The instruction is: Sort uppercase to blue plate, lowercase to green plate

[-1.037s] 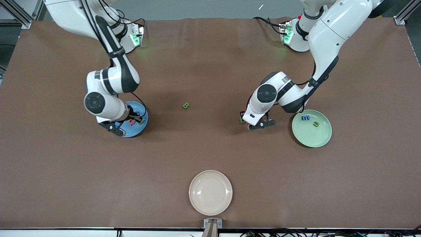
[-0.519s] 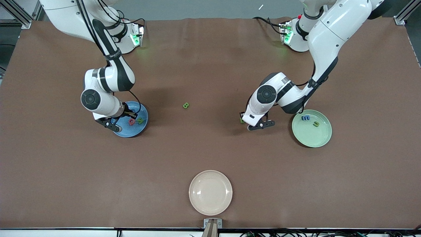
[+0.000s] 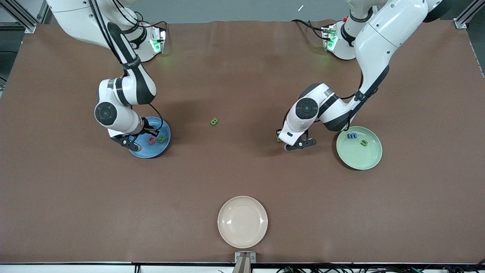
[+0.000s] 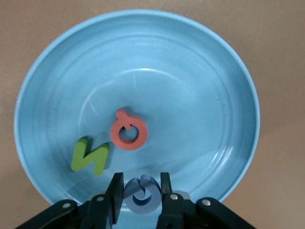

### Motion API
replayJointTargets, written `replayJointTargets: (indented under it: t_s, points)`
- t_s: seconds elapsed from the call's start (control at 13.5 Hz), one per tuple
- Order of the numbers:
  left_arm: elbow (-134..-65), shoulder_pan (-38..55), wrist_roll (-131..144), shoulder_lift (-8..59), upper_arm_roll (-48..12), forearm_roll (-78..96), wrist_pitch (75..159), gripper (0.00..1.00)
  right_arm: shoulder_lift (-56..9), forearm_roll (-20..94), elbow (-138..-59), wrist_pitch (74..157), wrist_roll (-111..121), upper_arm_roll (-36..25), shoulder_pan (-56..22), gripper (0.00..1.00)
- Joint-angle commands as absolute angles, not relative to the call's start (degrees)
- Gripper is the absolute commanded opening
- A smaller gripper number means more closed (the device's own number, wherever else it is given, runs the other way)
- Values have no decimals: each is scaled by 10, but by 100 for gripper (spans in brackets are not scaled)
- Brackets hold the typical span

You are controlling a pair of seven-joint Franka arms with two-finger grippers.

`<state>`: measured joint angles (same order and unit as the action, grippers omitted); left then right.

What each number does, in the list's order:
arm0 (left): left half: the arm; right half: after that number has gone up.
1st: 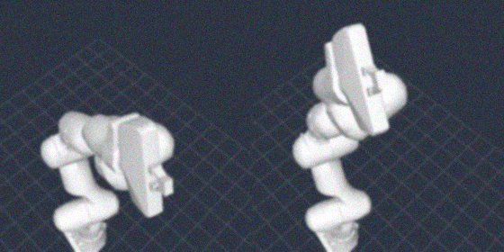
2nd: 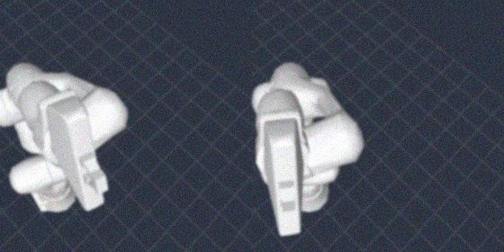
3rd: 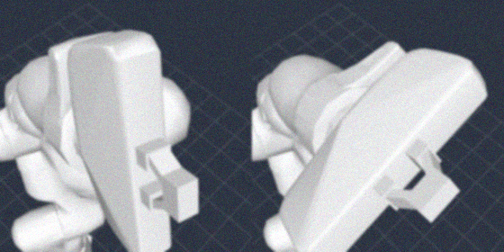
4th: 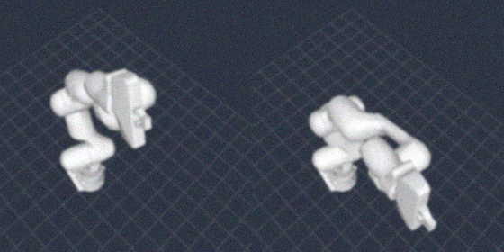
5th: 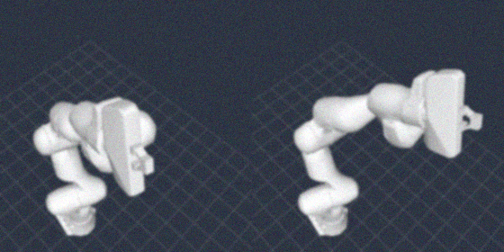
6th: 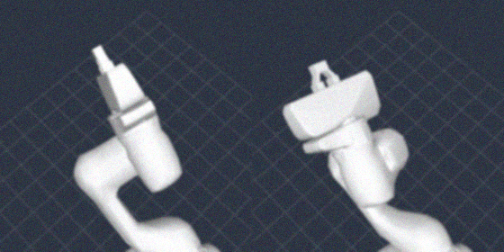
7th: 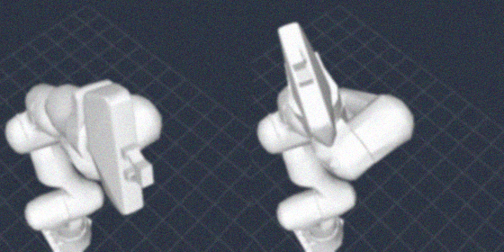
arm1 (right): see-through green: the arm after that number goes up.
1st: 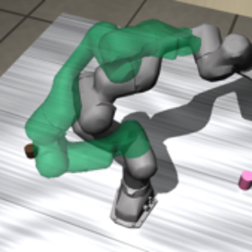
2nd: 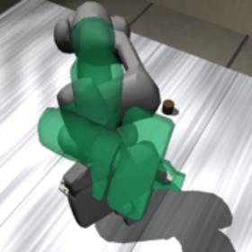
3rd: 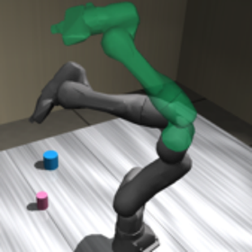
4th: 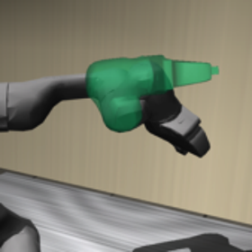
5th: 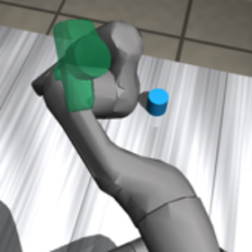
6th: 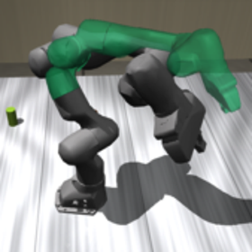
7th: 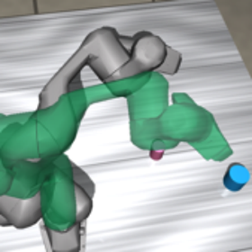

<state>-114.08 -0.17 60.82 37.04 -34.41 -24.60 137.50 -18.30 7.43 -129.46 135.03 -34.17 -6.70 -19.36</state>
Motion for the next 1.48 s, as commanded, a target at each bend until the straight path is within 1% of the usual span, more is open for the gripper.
replayJointTargets:
  t_s: [0.0,0.15,0.3,0.59,0.74,0.96,1.19,1.41]
  points:
    - [-1134,3,619,377,-341,-254,1373,21,-172,68,-1305,1357,-342,-62,-193,99]
    - [-1134,1,637,372,-341,-254,1373,11,-171,69,-1303,1352,-346,-62,-194,100]
    - [-1135,-10,635,355,-342,-255,1367,11,-170,79,-1297,1353,-371,-59,-216,100]
    - [-1137,-46,601,307,-345,-255,1331,11,-173,84,-1251,1353,-503,-58,-307,100]
    - [-1143,-82,550,296,-347,-255,1323,11,-176,118,-1239,1363,-544,-59,-357,100]
    - [-1160,-133,478,276,-349,-255,1317,11,-204,139,-1235,1427,-619,-59,-414,100]
    - [-1183,-191,399,266,-352,-255,1317,11,-256,138,-1234,1507,-699,-61,-461,100]
    - [-1201,-235,347,266,-353,-255,1320,11,-268,136,-1233,1512,-704,-61,-471,100]
